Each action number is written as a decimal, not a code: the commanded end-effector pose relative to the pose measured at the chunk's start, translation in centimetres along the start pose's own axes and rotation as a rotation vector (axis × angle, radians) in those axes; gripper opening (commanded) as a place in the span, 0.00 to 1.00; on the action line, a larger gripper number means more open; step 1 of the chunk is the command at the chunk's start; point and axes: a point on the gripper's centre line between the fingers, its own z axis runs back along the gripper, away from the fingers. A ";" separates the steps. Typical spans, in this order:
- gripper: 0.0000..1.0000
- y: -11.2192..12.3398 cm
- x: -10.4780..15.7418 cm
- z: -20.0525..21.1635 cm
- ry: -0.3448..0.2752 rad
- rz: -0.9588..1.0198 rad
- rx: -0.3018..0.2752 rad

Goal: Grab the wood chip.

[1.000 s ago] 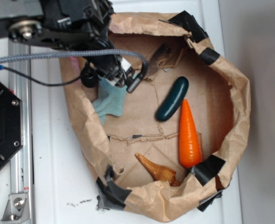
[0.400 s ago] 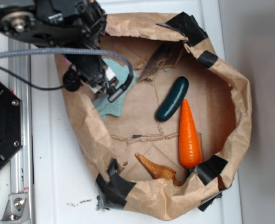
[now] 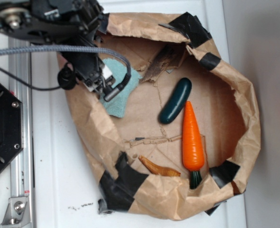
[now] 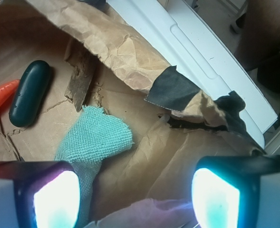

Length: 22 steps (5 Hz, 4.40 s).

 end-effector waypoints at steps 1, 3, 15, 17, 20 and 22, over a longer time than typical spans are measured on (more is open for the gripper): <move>1.00 1.6 1.1 0.9 -0.035 0.037 -0.002; 1.00 -0.4 2.9 1.1 -0.061 0.086 -0.053; 1.00 -0.8 6.6 -6.8 -0.119 0.243 -0.121; 1.00 -2.8 7.9 -8.5 -0.118 0.236 -0.093; 1.00 -6.9 8.2 -10.1 -0.093 0.257 -0.081; 1.00 -7.9 6.5 -12.2 -0.079 0.215 -0.027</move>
